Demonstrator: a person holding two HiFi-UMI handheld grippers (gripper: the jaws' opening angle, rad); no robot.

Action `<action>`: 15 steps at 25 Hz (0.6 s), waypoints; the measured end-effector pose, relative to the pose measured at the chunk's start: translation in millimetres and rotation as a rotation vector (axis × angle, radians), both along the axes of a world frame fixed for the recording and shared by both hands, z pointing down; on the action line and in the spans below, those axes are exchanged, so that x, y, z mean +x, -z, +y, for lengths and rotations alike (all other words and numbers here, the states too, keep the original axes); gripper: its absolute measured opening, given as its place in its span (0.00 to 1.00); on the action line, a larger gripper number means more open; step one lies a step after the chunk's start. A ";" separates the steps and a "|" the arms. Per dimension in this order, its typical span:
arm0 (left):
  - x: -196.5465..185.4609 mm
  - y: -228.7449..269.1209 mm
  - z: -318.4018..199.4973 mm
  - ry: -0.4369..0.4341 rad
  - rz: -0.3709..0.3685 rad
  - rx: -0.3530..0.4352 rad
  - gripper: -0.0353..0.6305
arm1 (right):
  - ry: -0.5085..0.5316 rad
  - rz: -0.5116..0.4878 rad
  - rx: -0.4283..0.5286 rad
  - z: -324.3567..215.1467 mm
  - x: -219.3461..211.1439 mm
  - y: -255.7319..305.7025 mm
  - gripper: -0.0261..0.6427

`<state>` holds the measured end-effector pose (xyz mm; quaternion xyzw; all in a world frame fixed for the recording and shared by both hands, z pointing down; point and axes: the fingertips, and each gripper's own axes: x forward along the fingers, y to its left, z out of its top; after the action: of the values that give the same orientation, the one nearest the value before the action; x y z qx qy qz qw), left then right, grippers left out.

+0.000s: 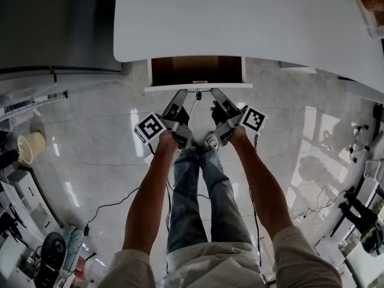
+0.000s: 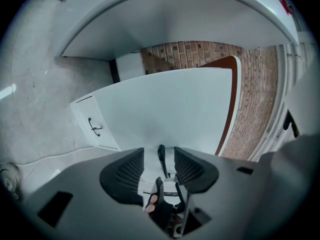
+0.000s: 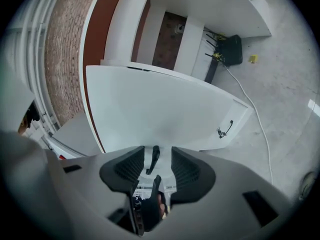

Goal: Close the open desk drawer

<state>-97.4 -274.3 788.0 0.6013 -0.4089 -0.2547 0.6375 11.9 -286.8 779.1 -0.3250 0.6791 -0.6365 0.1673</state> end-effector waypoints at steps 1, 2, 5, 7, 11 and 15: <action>-0.5 -1.2 0.4 0.002 -0.001 -0.002 0.35 | 0.006 0.004 0.010 -1.4 -0.8 1.5 0.30; -1.2 -1.7 0.8 0.008 0.001 -0.002 0.35 | 0.017 0.012 0.018 -1.6 -2.4 3.0 0.22; -0.8 7.5 -2.8 0.019 0.034 0.036 0.20 | 0.031 0.038 0.024 -1.1 -5.5 3.9 0.13; -2.9 9.2 -4.6 0.000 -0.007 0.057 0.14 | 0.027 0.027 0.024 -2.1 -6.2 4.9 0.13; -2.5 9.6 -4.5 -0.019 -0.032 0.065 0.14 | 0.010 0.012 0.027 -1.9 -5.5 7.9 0.12; -4.2 9.0 -11.1 -0.009 -0.042 0.063 0.14 | 0.019 0.037 0.025 -8.1 -5.6 6.0 0.12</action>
<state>-101.6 -285.5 779.0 0.6280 -0.4112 -0.2520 0.6107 6.3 -294.9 773.2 -0.3283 0.6930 -0.6234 0.1527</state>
